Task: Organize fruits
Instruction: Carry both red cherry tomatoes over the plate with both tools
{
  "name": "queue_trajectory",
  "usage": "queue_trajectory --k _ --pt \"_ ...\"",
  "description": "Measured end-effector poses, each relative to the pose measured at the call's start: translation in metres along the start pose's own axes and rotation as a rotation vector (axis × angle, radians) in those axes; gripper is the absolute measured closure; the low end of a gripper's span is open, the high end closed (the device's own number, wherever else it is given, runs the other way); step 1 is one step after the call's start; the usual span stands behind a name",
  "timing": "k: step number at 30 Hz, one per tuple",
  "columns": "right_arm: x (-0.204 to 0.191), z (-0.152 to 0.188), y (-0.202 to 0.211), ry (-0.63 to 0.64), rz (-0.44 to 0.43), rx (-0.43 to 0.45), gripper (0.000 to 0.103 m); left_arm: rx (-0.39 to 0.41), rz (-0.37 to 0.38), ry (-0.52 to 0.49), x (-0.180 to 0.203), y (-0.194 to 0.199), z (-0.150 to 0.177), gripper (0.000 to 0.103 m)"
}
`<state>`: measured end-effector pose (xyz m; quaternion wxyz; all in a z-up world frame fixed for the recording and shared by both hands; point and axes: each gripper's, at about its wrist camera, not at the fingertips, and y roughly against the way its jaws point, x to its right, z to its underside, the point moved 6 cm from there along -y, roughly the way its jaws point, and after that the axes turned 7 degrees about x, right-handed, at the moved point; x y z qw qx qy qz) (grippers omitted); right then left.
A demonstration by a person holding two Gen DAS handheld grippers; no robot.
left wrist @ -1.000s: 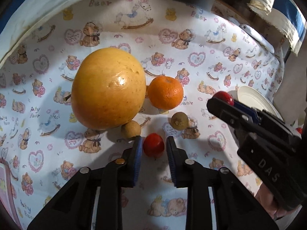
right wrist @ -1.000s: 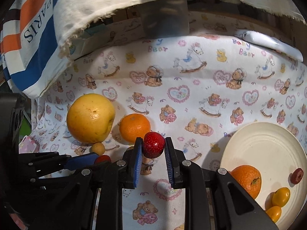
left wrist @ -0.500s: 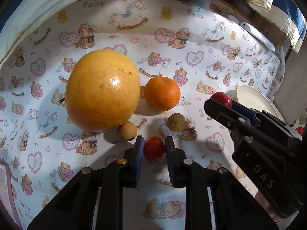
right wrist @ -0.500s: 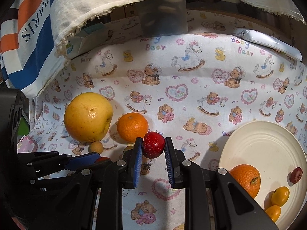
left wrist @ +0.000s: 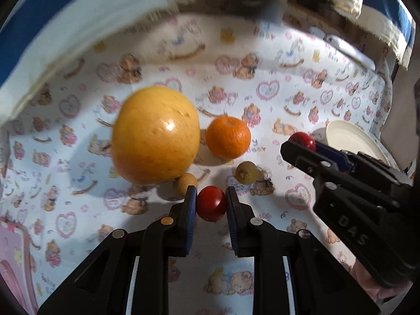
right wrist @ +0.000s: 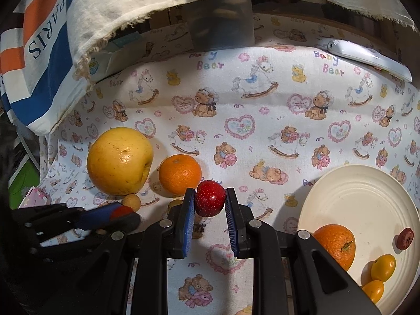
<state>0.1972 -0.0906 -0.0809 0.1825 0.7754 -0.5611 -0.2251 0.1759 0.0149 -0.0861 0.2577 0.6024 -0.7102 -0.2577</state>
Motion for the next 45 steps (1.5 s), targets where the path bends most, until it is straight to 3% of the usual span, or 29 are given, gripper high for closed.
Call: queue_trajectory --k 9,12,15,21,24,30,37,41,45 --pt "-0.005 -0.011 0.022 0.011 0.012 0.062 0.080 0.073 -0.027 0.022 -0.009 0.038 -0.007 0.082" --pt "-0.005 -0.022 0.039 0.026 0.065 0.084 0.080 0.110 -0.031 0.001 -0.003 0.050 -0.012 0.082" --pt "-0.001 -0.025 0.057 0.017 0.039 0.089 0.080 0.156 -0.013 0.002 0.009 0.060 -0.019 0.082" --pt "0.043 -0.025 0.105 0.045 0.101 0.145 0.080 0.185 0.063 -0.032 0.053 0.072 -0.024 0.082" --pt "0.075 -0.036 0.135 -0.018 0.145 0.208 0.080 0.195 0.107 -0.033 0.079 0.074 -0.027 0.082" --pt "0.120 -0.035 0.169 -0.026 0.205 0.235 0.080 0.207 0.163 -0.077 0.132 0.074 -0.030 0.082" --pt "0.153 -0.008 0.167 -0.041 0.226 0.179 0.080 0.169 0.213 -0.116 0.180 0.067 -0.019 0.082" --pt "0.168 0.010 0.150 -0.074 0.261 0.058 0.080 0.141 0.236 -0.135 0.197 0.057 -0.010 0.082" --pt "0.173 0.019 0.145 -0.097 0.229 0.013 0.080 0.108 0.257 -0.124 0.205 0.043 -0.004 0.082"
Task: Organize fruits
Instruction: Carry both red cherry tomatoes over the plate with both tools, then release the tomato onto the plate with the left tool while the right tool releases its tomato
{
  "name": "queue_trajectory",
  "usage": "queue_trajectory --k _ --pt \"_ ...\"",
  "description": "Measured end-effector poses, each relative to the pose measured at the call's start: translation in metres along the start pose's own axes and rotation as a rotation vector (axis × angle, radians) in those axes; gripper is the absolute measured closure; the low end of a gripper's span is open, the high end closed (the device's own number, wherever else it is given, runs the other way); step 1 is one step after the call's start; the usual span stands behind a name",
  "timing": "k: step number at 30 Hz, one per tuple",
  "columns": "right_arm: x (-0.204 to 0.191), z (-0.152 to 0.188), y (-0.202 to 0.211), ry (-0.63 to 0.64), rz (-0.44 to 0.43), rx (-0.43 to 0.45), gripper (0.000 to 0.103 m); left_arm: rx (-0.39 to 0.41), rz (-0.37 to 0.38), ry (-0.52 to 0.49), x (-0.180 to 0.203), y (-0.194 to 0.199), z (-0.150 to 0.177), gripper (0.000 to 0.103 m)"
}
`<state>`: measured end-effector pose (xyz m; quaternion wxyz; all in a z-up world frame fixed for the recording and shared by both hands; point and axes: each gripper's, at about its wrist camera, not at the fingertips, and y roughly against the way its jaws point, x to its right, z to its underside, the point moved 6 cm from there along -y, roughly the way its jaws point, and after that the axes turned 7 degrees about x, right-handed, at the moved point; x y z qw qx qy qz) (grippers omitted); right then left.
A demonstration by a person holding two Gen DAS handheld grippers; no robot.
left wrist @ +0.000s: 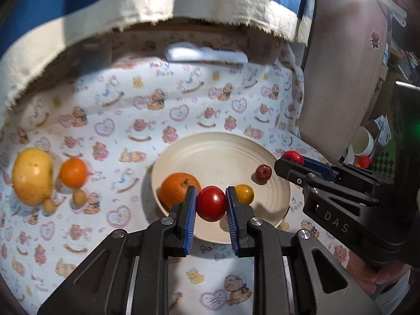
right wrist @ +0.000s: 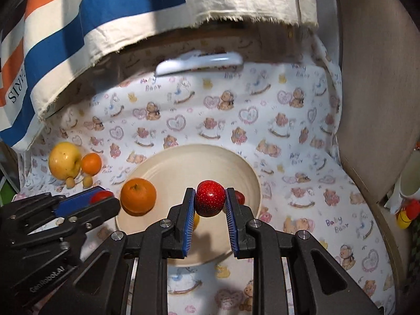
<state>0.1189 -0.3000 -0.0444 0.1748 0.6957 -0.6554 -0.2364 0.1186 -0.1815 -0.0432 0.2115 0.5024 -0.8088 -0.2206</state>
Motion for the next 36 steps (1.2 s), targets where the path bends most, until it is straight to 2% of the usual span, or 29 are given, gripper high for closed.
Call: queue_trajectory --k 10,15,19,36 --pt "0.002 0.021 -0.024 -0.059 -0.066 -0.168 0.080 -0.082 0.027 -0.009 0.003 -0.023 0.022 0.082" --pt "-0.003 0.030 -0.029 -0.080 -0.114 -0.223 0.080 -0.059 0.035 -0.034 0.004 -0.026 0.024 0.082" --pt "-0.004 0.034 -0.033 -0.075 -0.107 -0.240 0.080 -0.053 0.045 -0.037 0.002 -0.030 0.026 0.082" --pt "-0.004 0.037 -0.038 -0.057 -0.100 -0.254 0.080 -0.058 0.004 -0.050 -0.003 -0.036 0.031 0.082"
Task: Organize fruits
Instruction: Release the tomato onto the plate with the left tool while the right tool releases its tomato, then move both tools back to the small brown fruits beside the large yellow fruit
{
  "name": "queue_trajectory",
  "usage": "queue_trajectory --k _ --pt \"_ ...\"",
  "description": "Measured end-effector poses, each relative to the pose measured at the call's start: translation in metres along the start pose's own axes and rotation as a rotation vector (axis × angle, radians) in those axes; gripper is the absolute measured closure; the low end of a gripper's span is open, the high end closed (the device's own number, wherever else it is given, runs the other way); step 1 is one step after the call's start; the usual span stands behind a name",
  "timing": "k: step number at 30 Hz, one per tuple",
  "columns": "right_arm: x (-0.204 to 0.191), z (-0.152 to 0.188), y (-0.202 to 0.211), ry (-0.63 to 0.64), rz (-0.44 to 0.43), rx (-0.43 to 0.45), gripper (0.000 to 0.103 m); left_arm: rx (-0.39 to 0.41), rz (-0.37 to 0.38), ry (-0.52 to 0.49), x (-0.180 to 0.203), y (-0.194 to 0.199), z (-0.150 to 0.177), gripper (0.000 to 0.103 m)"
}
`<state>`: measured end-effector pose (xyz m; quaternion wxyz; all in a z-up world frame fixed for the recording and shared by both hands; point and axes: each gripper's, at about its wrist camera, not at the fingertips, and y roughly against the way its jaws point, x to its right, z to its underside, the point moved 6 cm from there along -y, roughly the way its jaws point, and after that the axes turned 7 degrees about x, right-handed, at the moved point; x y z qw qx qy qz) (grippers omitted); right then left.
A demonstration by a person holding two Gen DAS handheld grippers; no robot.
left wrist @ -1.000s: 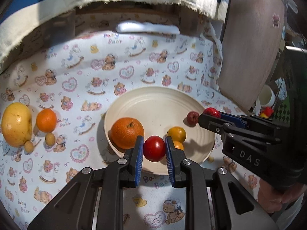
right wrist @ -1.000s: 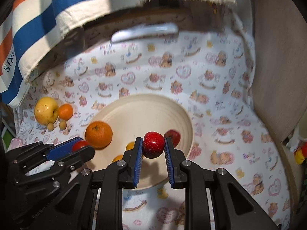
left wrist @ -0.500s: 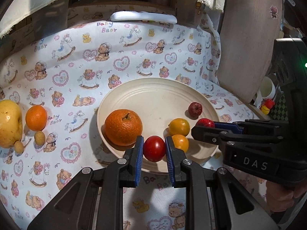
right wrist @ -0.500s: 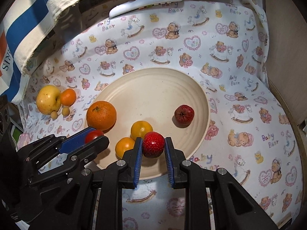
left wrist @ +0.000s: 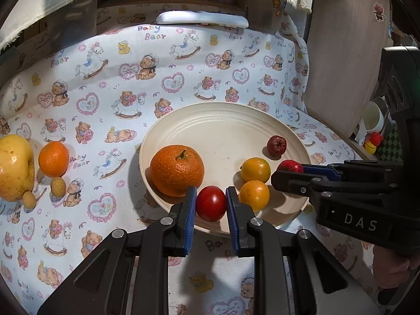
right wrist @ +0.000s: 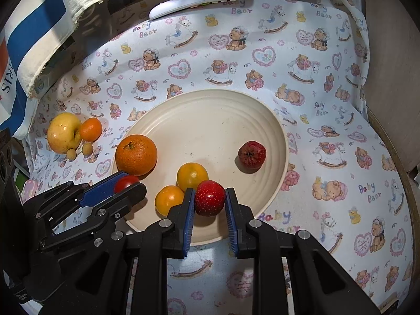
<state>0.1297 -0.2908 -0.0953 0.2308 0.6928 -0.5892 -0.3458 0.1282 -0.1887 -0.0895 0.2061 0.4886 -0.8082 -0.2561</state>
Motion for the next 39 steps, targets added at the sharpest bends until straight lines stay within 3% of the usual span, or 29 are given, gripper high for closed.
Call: queue_trajectory --k 8,10,14,16,26,35,36,37,38,39 --pt "0.001 0.001 -0.002 0.005 -0.006 -0.009 0.079 0.011 -0.009 -0.006 -0.002 0.002 -0.001 0.079" --pt "0.001 0.002 -0.002 0.003 -0.012 -0.010 0.079 0.016 -0.016 -0.006 -0.002 0.003 -0.001 0.070" --pt "0.003 0.002 -0.002 -0.014 -0.022 -0.012 0.076 0.023 -0.025 0.001 -0.004 0.004 -0.002 0.063" --pt "0.003 0.001 0.000 -0.023 -0.025 -0.002 0.073 0.036 -0.031 0.007 -0.005 0.006 -0.003 0.055" --pt "0.009 -0.011 0.018 -0.029 0.005 0.086 0.072 0.098 -0.070 0.039 -0.019 0.018 -0.009 0.044" --pt "0.008 -0.023 0.039 0.002 0.057 0.221 0.072 0.237 -0.123 0.018 -0.027 0.045 -0.023 0.021" --pt "0.007 -0.025 0.043 0.005 0.062 0.246 0.071 0.257 -0.130 0.011 -0.027 0.049 -0.025 0.017" --pt "0.007 -0.026 0.047 0.008 0.069 0.271 0.059 0.277 -0.140 0.006 -0.027 0.054 -0.027 0.015" --pt "0.007 -0.028 0.051 0.011 0.077 0.293 0.041 0.307 -0.150 0.002 -0.027 0.059 -0.028 0.014" --pt "0.007 -0.030 0.056 0.017 0.091 0.327 0.035 0.345 -0.157 -0.004 -0.026 0.066 -0.030 0.010"
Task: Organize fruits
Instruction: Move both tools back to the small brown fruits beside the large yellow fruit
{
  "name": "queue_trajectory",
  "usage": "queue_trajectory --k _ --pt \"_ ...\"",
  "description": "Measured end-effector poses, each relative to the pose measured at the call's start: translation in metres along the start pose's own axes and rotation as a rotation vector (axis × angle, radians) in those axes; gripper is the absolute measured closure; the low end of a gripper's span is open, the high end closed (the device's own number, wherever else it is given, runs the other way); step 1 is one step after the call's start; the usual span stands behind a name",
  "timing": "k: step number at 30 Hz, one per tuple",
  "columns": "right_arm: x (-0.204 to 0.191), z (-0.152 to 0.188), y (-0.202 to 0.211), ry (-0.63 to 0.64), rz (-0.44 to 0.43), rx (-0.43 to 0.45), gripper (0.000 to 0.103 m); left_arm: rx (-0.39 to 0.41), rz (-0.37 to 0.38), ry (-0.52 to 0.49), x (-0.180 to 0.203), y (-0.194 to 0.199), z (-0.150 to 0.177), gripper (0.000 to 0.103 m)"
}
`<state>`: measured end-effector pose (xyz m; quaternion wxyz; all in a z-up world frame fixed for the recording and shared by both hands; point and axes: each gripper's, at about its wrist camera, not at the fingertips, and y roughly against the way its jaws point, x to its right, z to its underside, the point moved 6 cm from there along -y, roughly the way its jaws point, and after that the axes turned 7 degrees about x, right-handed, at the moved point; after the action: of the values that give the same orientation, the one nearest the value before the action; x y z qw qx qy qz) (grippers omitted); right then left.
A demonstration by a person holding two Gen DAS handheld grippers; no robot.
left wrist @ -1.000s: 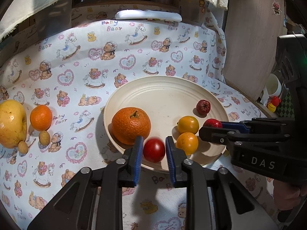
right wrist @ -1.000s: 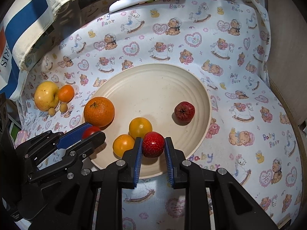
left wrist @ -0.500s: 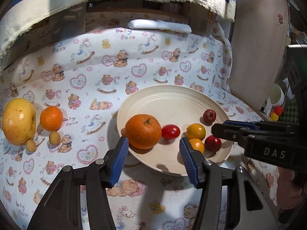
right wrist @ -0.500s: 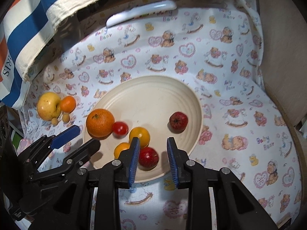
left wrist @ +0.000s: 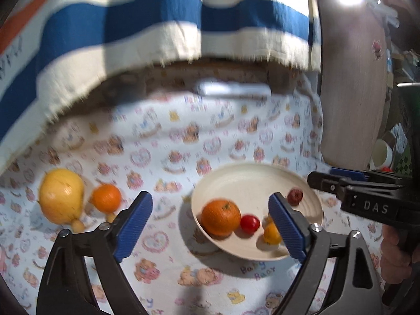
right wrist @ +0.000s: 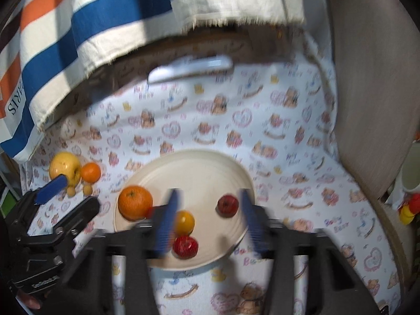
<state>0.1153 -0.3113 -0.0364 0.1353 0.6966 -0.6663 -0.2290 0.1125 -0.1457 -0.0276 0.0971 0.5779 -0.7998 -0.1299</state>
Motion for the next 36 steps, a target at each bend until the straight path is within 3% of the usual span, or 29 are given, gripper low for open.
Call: queue_trajectory --k 3,6,10,17,25,29,36 --pt "0.000 -0.012 0.013 0.042 0.046 0.093 0.032 0.080 -0.023 -0.019 0.000 0.015 -0.011 0.005" --pt "0.003 -0.021 0.027 0.040 0.058 0.186 0.016 0.150 -0.045 -0.037 -0.002 0.028 -0.021 0.001" --pt "0.003 -0.023 0.032 0.021 0.049 0.222 0.014 0.198 -0.052 -0.057 -0.003 0.038 -0.030 0.001" --pt "-0.001 -0.020 0.030 0.048 0.058 0.220 0.014 0.211 -0.045 -0.044 -0.012 0.045 -0.040 0.001" --pt "-0.003 -0.019 0.032 0.061 0.063 0.246 0.014 0.200 -0.091 -0.010 -0.037 0.039 -0.047 0.001" --pt "-0.007 -0.017 0.028 0.078 0.055 0.239 0.014 0.183 -0.157 -0.019 -0.065 0.036 -0.040 0.001" --pt "-0.021 -0.017 0.022 0.065 0.025 0.223 0.014 0.130 -0.217 0.087 -0.129 0.038 -0.025 0.001"
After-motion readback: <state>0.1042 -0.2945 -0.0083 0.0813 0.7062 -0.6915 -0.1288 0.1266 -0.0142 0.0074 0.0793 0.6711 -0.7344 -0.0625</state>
